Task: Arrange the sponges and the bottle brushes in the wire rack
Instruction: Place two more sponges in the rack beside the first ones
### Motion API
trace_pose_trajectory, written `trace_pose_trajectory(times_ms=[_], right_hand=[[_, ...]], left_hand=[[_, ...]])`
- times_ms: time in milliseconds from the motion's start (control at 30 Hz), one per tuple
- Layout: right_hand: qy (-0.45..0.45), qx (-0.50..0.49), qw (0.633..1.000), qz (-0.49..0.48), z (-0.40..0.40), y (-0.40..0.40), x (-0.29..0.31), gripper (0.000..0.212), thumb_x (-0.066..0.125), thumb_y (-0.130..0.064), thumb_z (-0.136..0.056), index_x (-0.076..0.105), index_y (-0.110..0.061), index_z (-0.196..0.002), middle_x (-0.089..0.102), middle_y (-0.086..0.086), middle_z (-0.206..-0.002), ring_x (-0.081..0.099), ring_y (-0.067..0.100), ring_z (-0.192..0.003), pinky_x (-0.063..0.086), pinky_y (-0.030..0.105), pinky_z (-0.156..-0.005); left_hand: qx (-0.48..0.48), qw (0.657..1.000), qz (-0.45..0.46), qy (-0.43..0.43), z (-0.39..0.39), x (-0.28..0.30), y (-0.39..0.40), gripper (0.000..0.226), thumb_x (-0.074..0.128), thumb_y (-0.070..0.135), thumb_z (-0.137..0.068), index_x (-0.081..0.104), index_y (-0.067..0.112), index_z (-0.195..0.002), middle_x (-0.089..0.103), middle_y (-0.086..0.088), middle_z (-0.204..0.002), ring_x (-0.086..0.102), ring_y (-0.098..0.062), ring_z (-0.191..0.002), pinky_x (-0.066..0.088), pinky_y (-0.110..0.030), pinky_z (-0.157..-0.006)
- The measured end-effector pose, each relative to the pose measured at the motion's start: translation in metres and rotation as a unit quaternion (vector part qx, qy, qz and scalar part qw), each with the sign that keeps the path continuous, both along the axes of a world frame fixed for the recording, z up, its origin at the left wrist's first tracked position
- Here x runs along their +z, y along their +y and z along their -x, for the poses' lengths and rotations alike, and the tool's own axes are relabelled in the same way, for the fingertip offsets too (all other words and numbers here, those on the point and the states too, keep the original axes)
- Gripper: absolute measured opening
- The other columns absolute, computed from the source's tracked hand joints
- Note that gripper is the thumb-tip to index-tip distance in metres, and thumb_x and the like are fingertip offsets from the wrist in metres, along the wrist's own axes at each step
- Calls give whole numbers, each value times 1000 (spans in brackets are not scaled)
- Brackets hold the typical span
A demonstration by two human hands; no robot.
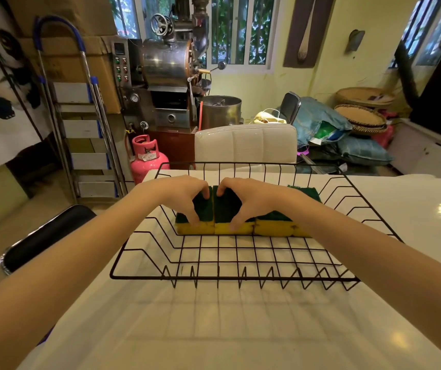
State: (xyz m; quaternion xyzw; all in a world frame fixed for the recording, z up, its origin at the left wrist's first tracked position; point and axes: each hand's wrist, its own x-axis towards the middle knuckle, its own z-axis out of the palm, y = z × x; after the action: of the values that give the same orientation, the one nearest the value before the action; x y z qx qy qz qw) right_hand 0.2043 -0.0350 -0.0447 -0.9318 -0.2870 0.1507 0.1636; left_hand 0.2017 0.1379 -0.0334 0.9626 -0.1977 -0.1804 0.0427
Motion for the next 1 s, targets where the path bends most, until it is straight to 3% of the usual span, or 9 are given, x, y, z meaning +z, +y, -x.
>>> trace_pose_trajectory(times_ms=[300,467,567,733,900,1000], right_hand=[[-14,-22,999,-26,9,-2,-4,68,77,-21,-69,42,-16,-126,49,9,-126,46,19,-106,43,28,-85],[-137,-9,985,100,23,5,-6,67,67,-34,-77,38,-17,-135,41,14,-127,33,30,-121,40,42,-99],[-137,-21,986,96,36,6,-8,69,62,-38,-80,32,-17,-139,42,15,-130,36,29,-122,42,43,-99],[-22,-69,996,-57,60,5,10,75,65,-32,-79,26,-15,-141,43,13,-138,43,29,-125,42,41,-103],[-12,-54,982,-181,114,0,38,81,62,-33,-83,12,-21,-146,29,6,-152,30,22,-137,29,33,-108],[7,-51,964,-262,150,-1,39,83,61,-36,-83,7,-27,-145,30,2,-151,30,19,-137,29,37,-111]], left_hand=[[5,999,15,-35,11,-8,-5,55,69,18,-75,44,14,-123,49,-10,-125,47,-23,-107,41,-31,-87],[5,993,-41,-107,21,-12,-11,52,68,20,-74,49,16,-123,46,-13,-121,46,-28,-110,44,-38,-94],[24,990,-38,-130,30,-16,-12,49,64,21,-78,47,17,-125,46,-14,-119,46,-28,-109,44,-36,-94],[47,995,33,-81,53,-10,-11,56,58,21,-84,33,16,-135,45,-13,-130,47,-28,-117,42,-39,-99],[40,986,160,-37,104,19,-10,66,52,38,-86,20,24,-141,37,-3,-145,38,-19,-128,33,-36,-107],[48,972,221,-59,147,34,-9,69,52,38,-86,14,27,-142,29,5,-148,32,-11,-131,30,-23,-102]])
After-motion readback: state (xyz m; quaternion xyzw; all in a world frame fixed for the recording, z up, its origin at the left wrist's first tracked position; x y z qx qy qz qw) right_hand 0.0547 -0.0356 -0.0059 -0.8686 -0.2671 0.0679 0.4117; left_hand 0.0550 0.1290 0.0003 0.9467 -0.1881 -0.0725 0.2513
